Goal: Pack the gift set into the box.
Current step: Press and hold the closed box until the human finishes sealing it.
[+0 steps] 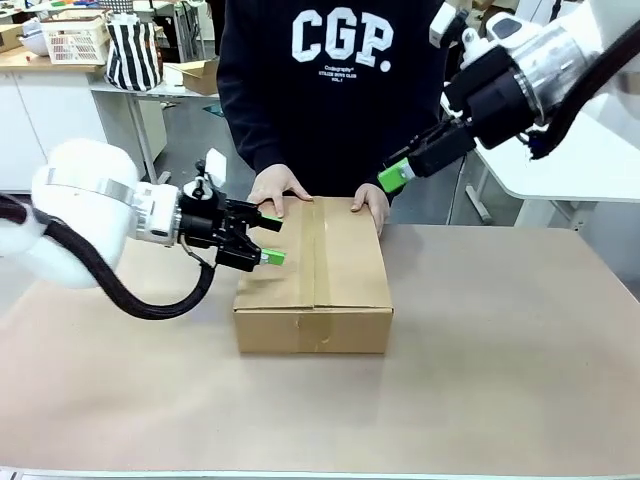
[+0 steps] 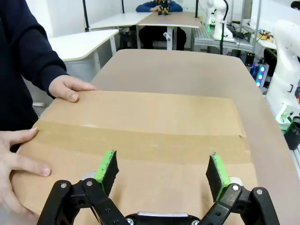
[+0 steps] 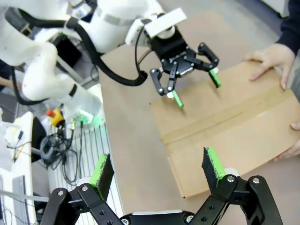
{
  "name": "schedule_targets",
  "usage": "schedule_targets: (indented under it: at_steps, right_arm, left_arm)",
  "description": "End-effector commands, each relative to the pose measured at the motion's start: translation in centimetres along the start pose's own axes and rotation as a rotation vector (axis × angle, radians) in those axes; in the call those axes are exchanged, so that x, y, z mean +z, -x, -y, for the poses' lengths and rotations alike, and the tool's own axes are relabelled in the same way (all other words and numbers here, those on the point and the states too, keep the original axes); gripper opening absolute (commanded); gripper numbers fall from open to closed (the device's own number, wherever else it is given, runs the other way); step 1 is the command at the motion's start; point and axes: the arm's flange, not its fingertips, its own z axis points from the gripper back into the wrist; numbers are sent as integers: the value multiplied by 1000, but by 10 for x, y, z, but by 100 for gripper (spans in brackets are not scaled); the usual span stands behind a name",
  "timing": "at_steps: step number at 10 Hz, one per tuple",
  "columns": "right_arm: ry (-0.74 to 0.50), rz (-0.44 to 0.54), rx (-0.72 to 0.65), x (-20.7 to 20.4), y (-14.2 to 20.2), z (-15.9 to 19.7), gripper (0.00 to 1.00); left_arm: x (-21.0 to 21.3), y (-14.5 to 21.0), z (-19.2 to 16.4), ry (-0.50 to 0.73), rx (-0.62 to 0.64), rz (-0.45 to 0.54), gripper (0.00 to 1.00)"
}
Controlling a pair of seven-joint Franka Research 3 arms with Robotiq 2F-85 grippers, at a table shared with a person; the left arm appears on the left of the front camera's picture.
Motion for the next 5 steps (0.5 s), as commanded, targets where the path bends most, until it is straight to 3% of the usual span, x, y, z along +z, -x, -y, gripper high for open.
schedule_targets:
  at_steps: [1, 3, 5]
  right_arm:
    - [5, 49, 110, -36, 39, 30, 100]
    - [63, 125, 150, -71, 83, 56, 100]
    - [56, 278, 129, -98, 111, 80, 100]
  left_arm:
    - [-9, 4, -2, -18, -18, 22, 100]
    - [-10, 10, -2, -9, -3, 20, 100]
    - [-11, 13, -2, 0, 3, 18, 100]
